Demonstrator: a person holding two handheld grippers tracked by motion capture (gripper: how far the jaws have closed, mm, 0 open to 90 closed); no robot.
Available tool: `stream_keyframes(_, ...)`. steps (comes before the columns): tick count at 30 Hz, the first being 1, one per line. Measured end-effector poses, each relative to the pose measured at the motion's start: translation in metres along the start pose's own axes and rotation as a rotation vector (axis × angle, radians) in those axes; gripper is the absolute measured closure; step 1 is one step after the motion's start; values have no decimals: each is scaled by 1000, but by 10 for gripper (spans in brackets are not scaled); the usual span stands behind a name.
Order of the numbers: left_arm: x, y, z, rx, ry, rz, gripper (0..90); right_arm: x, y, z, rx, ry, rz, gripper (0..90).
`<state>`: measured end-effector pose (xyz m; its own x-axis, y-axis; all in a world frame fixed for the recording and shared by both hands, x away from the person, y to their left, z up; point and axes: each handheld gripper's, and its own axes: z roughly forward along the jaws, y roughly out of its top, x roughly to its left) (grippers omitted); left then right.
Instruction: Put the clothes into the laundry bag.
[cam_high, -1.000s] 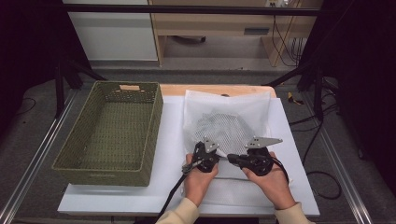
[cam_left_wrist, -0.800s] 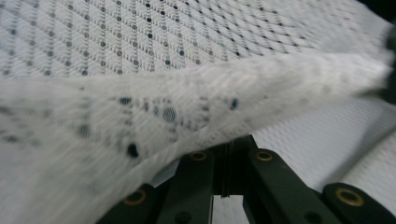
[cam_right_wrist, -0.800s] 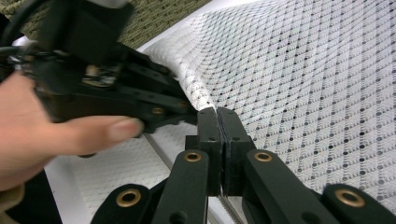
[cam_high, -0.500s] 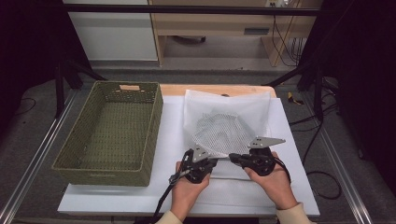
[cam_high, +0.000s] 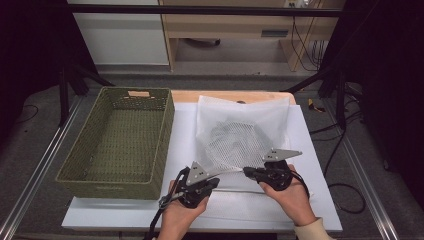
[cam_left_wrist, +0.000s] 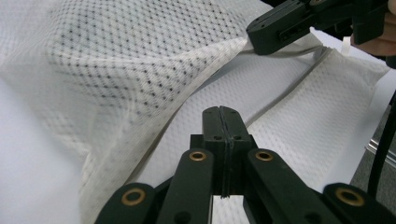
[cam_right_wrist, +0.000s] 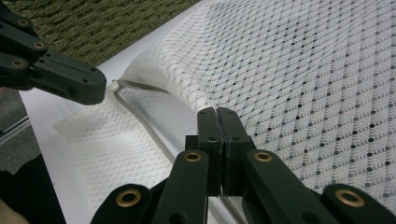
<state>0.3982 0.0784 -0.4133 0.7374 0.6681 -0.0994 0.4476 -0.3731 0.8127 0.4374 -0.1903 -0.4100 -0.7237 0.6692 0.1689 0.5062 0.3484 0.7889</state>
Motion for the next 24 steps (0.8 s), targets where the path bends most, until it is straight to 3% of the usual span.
stream_keyframes(6,7,-3,-11,32,40,10,801,2,-2,1,6,-1,-5,893)
stream_keyframes(15,17,-13,-26,21,114,-26,569,2,-3,2,11,0,-3,892)
stream_keyframes(24,14,-37,-22,71,145,-25,488,1,-4,3,17,2,-4,893)
